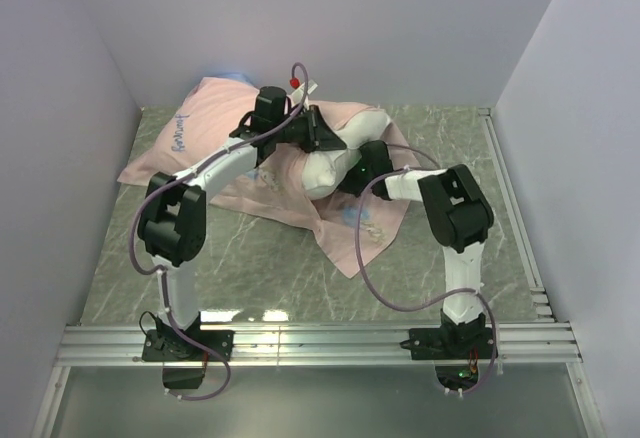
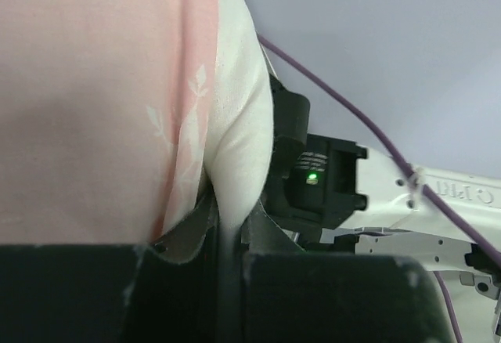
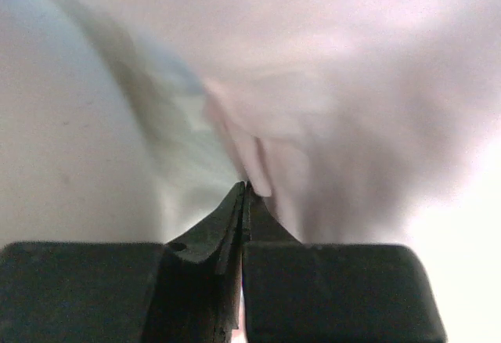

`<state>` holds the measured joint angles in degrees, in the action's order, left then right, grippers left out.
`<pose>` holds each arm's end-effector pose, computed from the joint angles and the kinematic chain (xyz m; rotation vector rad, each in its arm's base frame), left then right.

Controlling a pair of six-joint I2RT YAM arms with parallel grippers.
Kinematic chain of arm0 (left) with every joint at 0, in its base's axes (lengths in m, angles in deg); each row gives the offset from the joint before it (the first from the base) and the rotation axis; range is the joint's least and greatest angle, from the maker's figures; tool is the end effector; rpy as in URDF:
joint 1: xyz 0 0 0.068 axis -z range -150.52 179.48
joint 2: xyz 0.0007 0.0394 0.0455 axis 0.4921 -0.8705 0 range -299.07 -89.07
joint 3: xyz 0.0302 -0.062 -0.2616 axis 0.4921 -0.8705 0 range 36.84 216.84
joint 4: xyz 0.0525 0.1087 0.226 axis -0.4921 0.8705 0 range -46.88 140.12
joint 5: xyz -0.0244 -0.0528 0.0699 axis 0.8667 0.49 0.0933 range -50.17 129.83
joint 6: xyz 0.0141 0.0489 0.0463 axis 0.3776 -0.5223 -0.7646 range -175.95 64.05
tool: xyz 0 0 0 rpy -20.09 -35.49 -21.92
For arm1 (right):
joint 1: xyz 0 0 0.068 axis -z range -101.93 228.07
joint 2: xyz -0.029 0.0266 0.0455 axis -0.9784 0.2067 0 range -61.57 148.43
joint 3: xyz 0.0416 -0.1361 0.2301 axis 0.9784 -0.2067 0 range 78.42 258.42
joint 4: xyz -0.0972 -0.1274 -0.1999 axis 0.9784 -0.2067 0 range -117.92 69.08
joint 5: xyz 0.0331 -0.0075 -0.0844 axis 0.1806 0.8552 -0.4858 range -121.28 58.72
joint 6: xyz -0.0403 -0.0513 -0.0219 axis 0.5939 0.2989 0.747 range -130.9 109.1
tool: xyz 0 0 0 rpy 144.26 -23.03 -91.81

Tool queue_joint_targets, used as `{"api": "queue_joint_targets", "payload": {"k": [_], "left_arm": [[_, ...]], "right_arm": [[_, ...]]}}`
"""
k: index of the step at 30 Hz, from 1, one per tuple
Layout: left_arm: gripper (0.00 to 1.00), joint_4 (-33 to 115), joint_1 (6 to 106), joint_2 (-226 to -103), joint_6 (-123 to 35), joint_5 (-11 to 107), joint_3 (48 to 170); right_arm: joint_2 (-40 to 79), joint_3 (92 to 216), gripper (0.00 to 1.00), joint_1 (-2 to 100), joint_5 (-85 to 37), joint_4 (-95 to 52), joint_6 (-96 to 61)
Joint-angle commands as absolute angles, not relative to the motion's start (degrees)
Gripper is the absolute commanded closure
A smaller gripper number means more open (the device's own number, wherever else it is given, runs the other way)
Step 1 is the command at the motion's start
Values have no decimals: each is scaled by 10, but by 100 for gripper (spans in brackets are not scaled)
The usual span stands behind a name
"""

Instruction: Put the pillow into the pillowcase

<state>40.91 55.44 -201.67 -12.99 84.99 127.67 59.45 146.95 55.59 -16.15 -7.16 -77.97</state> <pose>0.4069 -0.2420 0.2841 0.2912 2.1077 -1.5156 0.4084 0.1845 0.1045 0.7914 2.3458 1.0680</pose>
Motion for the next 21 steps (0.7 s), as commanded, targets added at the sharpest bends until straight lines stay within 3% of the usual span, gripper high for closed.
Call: {"api": "queue_joint_targets", "payload": {"k": [1, 7, 15, 18, 19, 21], "left_arm": [[100, 406, 560, -1961, -95, 896, 1262], [100, 408, 544, -1949, -93, 862, 1244], [100, 393, 539, -1952, -85, 860, 1222], [100, 384, 540, -1961, -74, 872, 1221], [100, 374, 540, -1963, -73, 875, 1221], [100, 372, 541, -1963, -69, 877, 1221]], "right_arm": [[523, 1472, 100, 576, -276, -265, -673], [494, 1454, 100, 655, -284, -380, -540], [429, 1449, 100, 666, -287, -413, -452], [400, 1433, 88, 668, -221, -377, -440], [387, 1420, 68, 667, -207, -333, -442], [355, 1378, 43, 667, -155, -280, -472]]}}
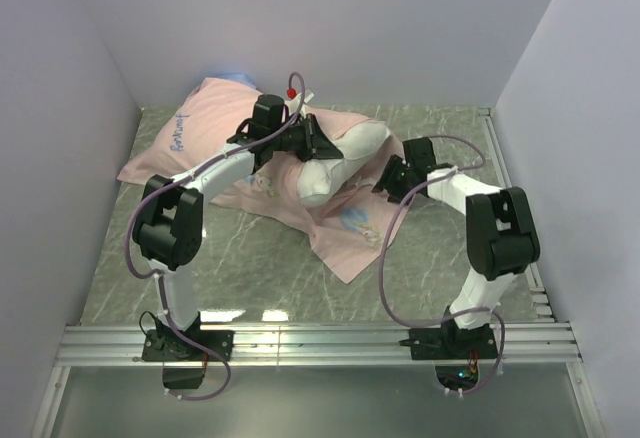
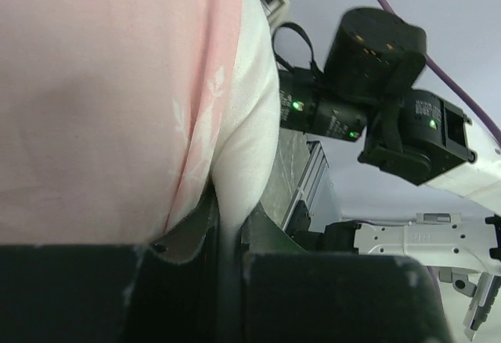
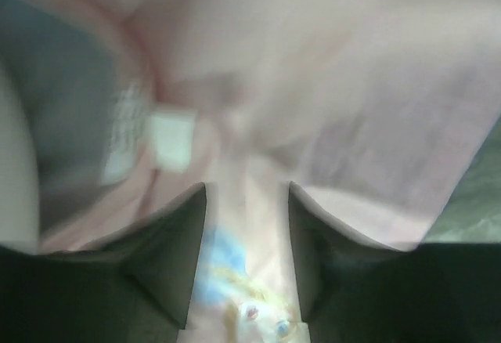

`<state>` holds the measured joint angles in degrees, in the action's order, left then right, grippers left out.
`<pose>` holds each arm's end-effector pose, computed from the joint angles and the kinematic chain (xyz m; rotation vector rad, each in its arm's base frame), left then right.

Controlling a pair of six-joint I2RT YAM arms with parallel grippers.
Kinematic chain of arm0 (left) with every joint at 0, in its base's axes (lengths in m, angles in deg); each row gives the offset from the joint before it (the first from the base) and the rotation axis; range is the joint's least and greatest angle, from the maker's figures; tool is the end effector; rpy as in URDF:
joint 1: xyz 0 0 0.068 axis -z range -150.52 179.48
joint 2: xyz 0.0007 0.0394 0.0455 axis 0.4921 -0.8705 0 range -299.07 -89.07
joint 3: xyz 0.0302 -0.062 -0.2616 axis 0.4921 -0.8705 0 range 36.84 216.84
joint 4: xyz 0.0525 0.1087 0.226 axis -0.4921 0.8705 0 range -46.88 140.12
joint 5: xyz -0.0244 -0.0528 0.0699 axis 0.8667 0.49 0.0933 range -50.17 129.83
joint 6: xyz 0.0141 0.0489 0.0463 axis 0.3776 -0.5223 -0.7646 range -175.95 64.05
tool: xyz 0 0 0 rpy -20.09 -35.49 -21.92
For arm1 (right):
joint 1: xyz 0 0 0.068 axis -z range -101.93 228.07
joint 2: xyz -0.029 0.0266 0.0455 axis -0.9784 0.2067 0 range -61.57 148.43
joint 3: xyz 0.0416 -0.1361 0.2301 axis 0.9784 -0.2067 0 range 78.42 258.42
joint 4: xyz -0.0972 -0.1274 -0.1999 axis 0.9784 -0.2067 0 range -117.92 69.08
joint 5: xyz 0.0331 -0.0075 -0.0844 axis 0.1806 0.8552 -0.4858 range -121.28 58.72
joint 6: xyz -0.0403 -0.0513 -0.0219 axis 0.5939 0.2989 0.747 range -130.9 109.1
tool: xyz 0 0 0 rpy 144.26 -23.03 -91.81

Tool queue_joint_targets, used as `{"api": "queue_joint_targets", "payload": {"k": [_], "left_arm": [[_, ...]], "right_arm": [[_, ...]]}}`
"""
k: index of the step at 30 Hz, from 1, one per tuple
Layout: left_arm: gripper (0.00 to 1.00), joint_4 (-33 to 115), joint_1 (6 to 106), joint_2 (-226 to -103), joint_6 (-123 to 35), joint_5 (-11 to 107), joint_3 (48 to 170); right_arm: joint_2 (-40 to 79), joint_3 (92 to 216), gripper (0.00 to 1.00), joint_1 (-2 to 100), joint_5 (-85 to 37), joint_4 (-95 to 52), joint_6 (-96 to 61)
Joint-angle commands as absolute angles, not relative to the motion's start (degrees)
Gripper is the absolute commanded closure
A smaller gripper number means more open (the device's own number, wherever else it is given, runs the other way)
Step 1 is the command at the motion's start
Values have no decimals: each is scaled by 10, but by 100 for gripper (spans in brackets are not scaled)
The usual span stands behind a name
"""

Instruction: Put the pillow into the pillowcase

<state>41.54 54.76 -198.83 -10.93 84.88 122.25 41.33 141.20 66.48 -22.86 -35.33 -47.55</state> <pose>0.3953 -0.2303 0.2719 0.2117 2.1799 -1.5242 0.3659 0.0832 0.1552 0.5018 2.5396 0.5122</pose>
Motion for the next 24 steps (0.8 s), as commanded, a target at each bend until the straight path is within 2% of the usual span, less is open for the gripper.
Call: {"api": "queue_joint_targets", "payload": {"k": [1, 7, 18, 20, 21, 22, 24], "left_arm": [[100, 365, 541, -1962, -67, 882, 1220], [100, 360, 544, -1964, -63, 890, 1223], [100, 359, 550, -1964, -59, 883, 1223], [100, 361, 549, -1958, -61, 881, 1217], [100, 365, 550, -1954, -62, 875, 1217], [100, 372, 549, -1952, -64, 871, 1215], [100, 380, 550, -1950, -70, 867, 1214]], "right_arm": [[349, 1371, 34, 666, -149, -261, -482], [377, 1369, 33, 640, -163, -184, -555], [522, 1463, 34, 601, -227, -200, -623], [546, 1486, 45, 600, -236, -243, -621], [552, 1493, 54, 600, -243, -258, -617], [558, 1498, 75, 600, -245, -282, -611], [567, 1507, 92, 604, -238, -294, -598]]}}
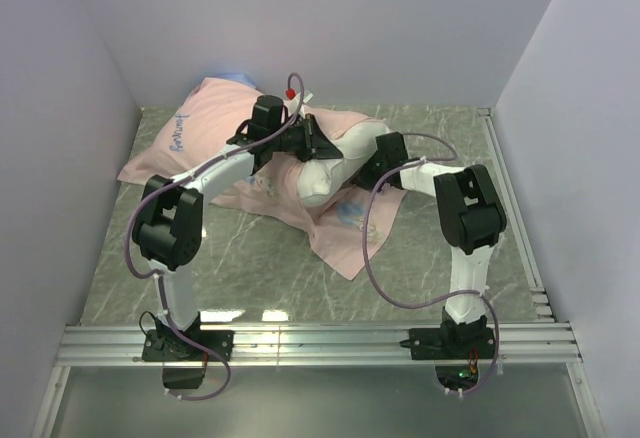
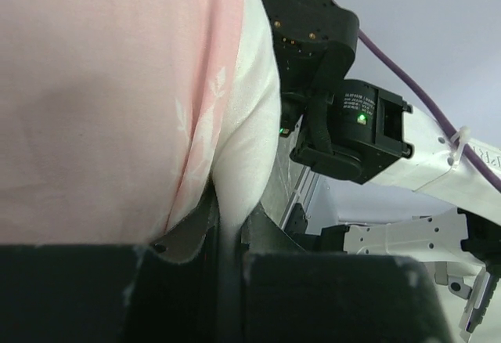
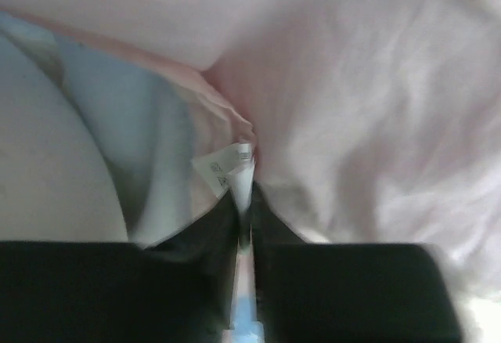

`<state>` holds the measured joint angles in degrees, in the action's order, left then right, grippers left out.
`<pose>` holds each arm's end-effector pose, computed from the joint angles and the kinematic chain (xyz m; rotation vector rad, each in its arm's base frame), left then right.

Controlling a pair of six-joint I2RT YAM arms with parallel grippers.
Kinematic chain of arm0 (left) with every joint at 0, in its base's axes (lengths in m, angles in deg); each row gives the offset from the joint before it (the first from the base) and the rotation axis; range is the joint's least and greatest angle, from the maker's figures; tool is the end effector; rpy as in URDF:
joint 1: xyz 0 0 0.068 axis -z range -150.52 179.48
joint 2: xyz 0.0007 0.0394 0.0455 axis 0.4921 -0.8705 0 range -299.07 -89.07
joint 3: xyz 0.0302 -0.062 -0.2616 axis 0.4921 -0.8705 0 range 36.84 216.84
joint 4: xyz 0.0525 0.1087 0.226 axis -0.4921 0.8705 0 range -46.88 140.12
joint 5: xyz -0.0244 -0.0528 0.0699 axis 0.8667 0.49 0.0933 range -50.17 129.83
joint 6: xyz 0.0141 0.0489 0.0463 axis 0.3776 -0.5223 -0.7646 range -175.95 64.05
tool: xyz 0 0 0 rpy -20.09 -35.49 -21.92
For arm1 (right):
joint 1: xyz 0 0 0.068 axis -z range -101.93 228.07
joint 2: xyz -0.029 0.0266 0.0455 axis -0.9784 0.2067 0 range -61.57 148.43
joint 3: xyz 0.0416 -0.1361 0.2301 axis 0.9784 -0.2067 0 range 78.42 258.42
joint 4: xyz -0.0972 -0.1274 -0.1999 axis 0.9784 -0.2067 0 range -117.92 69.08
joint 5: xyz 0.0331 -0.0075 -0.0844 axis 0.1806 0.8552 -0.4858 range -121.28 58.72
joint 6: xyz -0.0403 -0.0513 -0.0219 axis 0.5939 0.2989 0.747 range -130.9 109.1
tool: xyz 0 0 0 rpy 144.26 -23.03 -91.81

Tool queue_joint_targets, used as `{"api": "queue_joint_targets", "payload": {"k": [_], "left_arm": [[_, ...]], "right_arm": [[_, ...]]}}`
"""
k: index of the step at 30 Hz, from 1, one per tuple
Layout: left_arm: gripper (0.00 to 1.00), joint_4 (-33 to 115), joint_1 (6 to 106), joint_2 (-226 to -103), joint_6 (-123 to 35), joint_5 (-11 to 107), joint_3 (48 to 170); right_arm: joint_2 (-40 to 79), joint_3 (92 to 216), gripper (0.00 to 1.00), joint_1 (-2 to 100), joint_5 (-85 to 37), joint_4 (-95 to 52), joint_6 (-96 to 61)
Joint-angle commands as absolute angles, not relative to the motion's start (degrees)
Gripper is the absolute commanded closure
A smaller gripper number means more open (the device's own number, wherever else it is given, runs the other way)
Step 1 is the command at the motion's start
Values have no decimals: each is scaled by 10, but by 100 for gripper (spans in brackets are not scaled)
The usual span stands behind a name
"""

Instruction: Put the pillow into the pillowcase

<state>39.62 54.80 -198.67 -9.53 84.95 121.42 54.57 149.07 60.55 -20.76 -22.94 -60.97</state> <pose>0.3948 -0.2304 0.2716 0.1989 2.1676 -1.5406 0.4099 0.1398 0.1249 0.6204 2.4481 0.7389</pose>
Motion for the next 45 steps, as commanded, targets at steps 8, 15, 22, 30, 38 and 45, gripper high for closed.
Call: {"api": "queue_joint_targets", "payload": {"k": [8, 15, 22, 30, 38, 45], "left_arm": [[100, 428, 530, -1940, -108, 796, 1203], [100, 566, 520, -1973, -229, 714, 1239], [100, 651, 520, -1965, -382, 769, 1213], [100, 707, 521, -1940, -480, 835, 1189], [100, 656, 529, -1972, -414, 920, 1201], [100, 647, 529, -1980, -394, 946, 1213]], "right_arm": [[491, 1456, 100, 647, -176, -315, -525], [359, 1377, 100, 735, -113, -352, -442], [334, 1379, 100, 802, -54, -323, -432], [368, 1374, 100, 790, -16, -286, -421], [395, 1405, 65, 706, -126, -257, -425], [419, 1460, 12, 645, -249, -279, -428]]}}
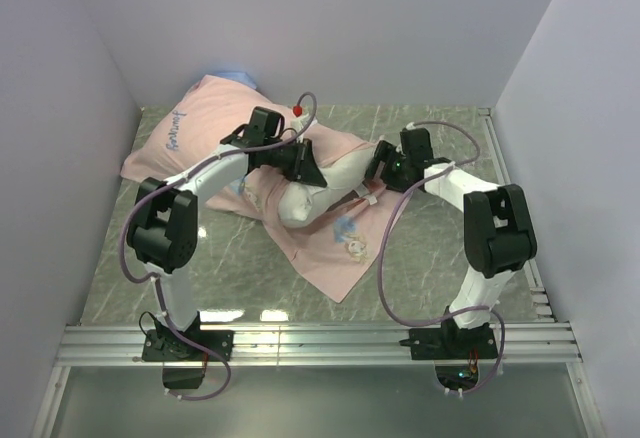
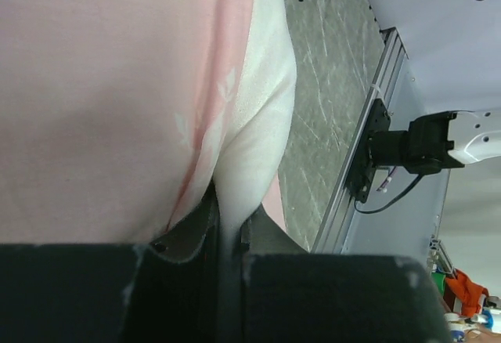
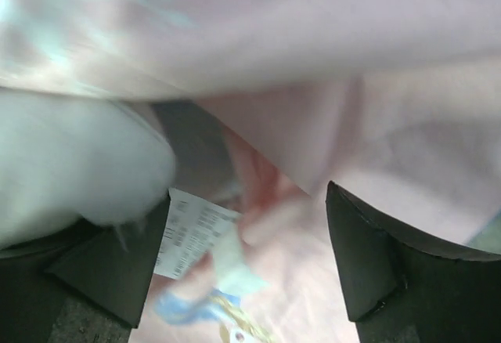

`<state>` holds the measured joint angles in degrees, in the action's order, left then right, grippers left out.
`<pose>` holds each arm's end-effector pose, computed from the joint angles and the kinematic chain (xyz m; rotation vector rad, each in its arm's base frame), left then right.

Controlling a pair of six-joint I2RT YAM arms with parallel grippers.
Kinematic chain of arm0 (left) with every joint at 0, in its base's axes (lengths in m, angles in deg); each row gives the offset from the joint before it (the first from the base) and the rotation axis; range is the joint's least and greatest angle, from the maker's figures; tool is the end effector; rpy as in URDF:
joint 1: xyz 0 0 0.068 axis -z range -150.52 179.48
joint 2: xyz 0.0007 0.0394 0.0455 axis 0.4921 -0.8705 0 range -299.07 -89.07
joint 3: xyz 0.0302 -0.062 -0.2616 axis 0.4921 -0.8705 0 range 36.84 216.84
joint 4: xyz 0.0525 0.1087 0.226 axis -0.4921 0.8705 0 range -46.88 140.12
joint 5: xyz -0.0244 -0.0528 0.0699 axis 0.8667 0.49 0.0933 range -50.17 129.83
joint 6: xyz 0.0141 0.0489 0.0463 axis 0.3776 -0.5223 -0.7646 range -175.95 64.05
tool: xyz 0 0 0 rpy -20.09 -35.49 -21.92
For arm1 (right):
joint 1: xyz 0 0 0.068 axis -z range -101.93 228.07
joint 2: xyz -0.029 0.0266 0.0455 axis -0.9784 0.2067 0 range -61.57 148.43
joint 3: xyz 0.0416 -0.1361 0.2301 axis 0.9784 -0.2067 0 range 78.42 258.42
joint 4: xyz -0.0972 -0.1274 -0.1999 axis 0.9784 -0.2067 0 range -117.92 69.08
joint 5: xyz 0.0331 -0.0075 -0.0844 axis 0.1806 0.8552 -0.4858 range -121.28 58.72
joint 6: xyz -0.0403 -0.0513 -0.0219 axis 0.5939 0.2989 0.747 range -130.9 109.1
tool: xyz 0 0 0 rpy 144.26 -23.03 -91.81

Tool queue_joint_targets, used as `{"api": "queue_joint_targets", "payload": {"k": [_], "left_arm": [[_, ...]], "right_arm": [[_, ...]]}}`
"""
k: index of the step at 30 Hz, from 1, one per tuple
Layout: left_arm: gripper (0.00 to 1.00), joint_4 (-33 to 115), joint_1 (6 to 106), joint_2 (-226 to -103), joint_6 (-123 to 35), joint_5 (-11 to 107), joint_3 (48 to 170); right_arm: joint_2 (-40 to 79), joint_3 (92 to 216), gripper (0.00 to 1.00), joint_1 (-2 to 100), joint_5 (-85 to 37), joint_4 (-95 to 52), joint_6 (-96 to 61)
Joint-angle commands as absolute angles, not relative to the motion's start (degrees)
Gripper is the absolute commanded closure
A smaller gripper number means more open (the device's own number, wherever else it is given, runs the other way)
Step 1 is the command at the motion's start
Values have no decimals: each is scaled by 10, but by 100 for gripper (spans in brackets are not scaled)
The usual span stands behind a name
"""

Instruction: Put the pillow into the pillowcase

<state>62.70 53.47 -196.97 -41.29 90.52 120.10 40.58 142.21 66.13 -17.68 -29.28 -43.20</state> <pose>0.3674 -0.2106 0.2410 0.6529 2.2803 -1.3647 0.3769 0.0929 0.1746 0.3191 2.4346 0.6374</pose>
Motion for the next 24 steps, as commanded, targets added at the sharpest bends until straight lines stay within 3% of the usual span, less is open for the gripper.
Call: {"api": "queue_joint_targets", "payload": {"k": [1, 6, 14, 17, 19, 20, 21, 23, 24], "left_arm": [[100, 643, 529, -1980, -390, 949, 1210], [100, 620, 529, -1981, -365, 963, 1208], [100, 566, 529, -1981, -303, 1008, 1204], [100, 563, 528, -1976, -294, 1009, 1202], [100, 569, 526, -1974, -292, 1006, 1204], [100, 571, 524, -1972, -292, 1006, 1206], [100, 575, 522, -1971, -294, 1000, 1210], [100, 593, 515, -1969, -303, 992, 1216], [100, 601, 512, -1966, -309, 985, 1217]], "right_arm": [[431, 1469, 12, 640, -245, -286, -439], [451, 1463, 12, 627, -215, -272, -480], [502, 1480, 14, 601, -311, -308, -505], [530, 1508, 28, 597, -335, -343, -494], [548, 1519, 51, 591, -351, -364, -469], [548, 1518, 76, 587, -361, -364, -460], [551, 1521, 87, 589, -354, -368, -450], [554, 1533, 100, 599, -336, -392, -438], [539, 1528, 100, 606, -329, -390, -426]]}}
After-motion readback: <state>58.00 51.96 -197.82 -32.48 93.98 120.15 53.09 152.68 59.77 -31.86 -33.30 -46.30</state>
